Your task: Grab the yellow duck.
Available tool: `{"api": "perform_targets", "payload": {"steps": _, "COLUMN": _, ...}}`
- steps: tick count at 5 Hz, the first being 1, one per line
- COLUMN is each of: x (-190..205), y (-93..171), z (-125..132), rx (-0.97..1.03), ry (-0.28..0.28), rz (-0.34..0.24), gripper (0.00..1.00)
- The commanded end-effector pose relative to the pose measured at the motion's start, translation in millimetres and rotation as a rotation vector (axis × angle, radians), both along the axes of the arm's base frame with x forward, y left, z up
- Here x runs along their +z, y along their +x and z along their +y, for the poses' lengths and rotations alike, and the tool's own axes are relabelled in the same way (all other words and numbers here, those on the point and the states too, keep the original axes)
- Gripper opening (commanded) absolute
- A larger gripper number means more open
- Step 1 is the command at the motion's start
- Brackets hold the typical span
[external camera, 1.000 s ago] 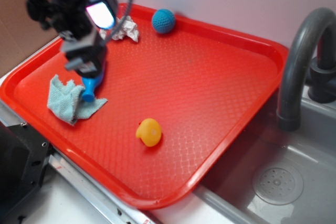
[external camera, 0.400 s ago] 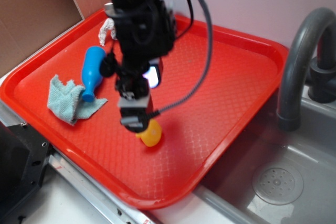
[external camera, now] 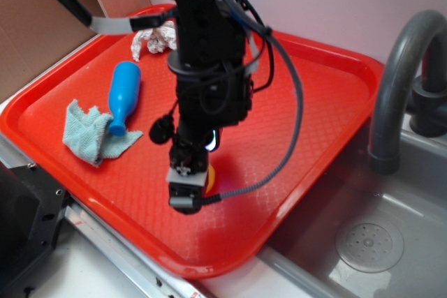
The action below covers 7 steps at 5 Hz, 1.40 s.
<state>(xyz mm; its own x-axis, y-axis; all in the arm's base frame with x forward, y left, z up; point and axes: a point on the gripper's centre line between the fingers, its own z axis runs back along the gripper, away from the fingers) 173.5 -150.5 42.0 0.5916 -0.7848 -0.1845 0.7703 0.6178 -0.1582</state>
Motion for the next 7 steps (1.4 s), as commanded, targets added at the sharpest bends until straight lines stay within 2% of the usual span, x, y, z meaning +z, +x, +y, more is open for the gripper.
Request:
{"api": "perform_targets", "payload": {"steps": 1, "x": -4.9, "y": -12.4, "z": 1.1, "rx": 0.088, "ry": 0.068, "rz": 0.032, "gripper": 1.00}}
{"api": "perform_targets", "payload": {"steps": 2, "x": -10.6, "y": -11.6, "z": 1.4, "rx": 0.117, "ry": 0.111, "rz": 0.055, "gripper": 1.00}}
{"api": "perform_targets", "payload": {"steps": 3, "x": -14.8, "y": -11.0, "z": 2.5, "rx": 0.133, "ry": 0.167, "rz": 0.062, "gripper": 0.00}}
{"api": "perform_targets", "payload": {"steps": 4, "x": -18.2, "y": -9.5, "z": 2.3, "rx": 0.147, "ry": 0.206, "rz": 0.053, "gripper": 0.00}}
{"api": "perform_targets", "payload": {"steps": 5, "x": 3.2, "y": -6.4, "z": 5.3, "rx": 0.188, "ry": 0.245, "rz": -0.009, "gripper": 0.00}}
{"api": "perform_targets", "payload": {"steps": 6, "x": 52.9, "y": -8.0, "z": 27.3, "rx": 0.445, "ry": 0.113, "rz": -0.125, "gripper": 0.00}}
{"api": "perform_targets", "payload": {"steps": 7, "x": 101.3, "y": -11.9, "z": 53.0, "rx": 0.693, "ry": 0.059, "rz": -0.226, "gripper": 0.00}}
